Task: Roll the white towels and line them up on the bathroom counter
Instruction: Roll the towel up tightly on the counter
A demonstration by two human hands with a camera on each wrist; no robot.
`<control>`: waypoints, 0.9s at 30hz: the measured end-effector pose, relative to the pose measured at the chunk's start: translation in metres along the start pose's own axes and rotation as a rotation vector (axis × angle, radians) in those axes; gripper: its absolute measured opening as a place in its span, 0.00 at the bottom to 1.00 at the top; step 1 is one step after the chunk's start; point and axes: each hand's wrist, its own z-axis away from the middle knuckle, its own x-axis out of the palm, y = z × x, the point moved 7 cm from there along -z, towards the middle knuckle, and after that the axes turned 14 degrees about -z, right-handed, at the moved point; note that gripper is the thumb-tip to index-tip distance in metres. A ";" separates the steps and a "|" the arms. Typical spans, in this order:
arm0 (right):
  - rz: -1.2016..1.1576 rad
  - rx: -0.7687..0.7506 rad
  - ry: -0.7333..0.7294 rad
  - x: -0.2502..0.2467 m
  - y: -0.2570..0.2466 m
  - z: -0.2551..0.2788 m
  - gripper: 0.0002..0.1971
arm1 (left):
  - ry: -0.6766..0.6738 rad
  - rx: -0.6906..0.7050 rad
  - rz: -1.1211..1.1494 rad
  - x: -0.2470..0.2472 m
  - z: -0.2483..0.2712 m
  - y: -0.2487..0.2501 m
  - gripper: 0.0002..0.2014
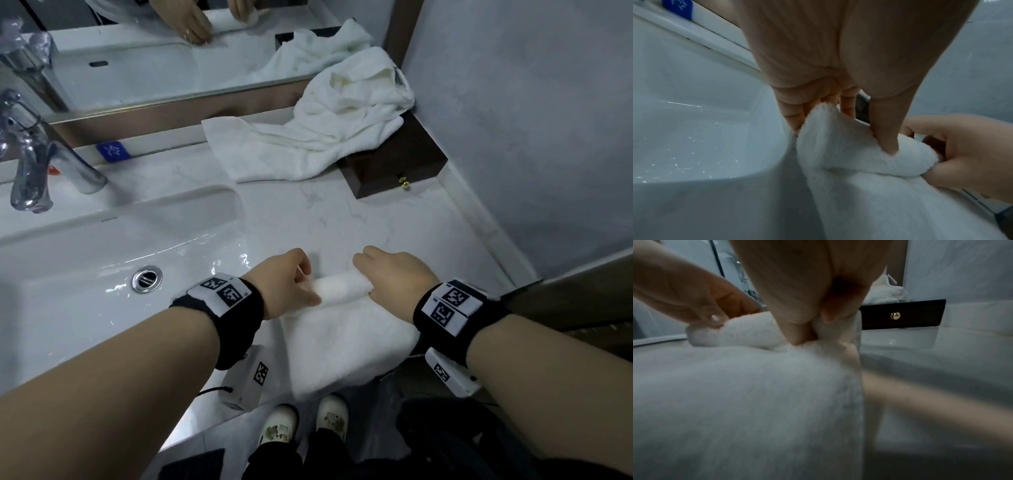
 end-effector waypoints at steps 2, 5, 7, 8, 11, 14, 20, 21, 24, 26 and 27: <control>0.043 -0.001 0.015 0.003 0.001 0.002 0.13 | -0.022 0.017 -0.063 0.001 -0.002 0.003 0.18; 0.025 -0.003 0.043 0.003 0.003 0.005 0.12 | -0.082 0.093 -0.208 0.003 -0.002 0.015 0.13; -0.041 0.005 0.071 -0.002 0.006 0.005 0.11 | -0.109 0.146 -0.288 0.006 -0.001 0.022 0.09; -0.084 0.014 0.081 -0.006 0.009 0.005 0.11 | -0.105 0.165 -0.330 0.006 -0.001 0.025 0.06; -0.220 0.055 0.059 -0.015 0.022 0.005 0.12 | -0.070 0.160 -0.401 0.005 -0.001 0.027 0.07; -0.349 0.091 -0.050 -0.017 0.033 0.005 0.20 | -0.015 0.145 -0.470 0.002 -0.001 0.026 0.17; -0.575 0.136 -0.065 -0.024 0.045 -0.003 0.21 | 0.135 0.129 -0.652 -0.004 -0.011 0.027 0.18; -0.572 0.133 -0.085 -0.022 0.044 -0.005 0.22 | 0.143 0.127 -0.662 -0.004 -0.012 0.026 0.17; -0.567 0.140 -0.124 -0.021 0.042 -0.010 0.23 | 0.151 0.130 -0.672 -0.003 -0.016 0.025 0.15; -0.519 0.127 -0.179 -0.018 0.038 -0.013 0.22 | 0.157 0.132 -0.689 -0.001 -0.018 0.025 0.15; -0.481 0.120 -0.203 -0.017 0.036 -0.015 0.21 | 0.162 0.130 -0.701 0.000 -0.019 0.025 0.15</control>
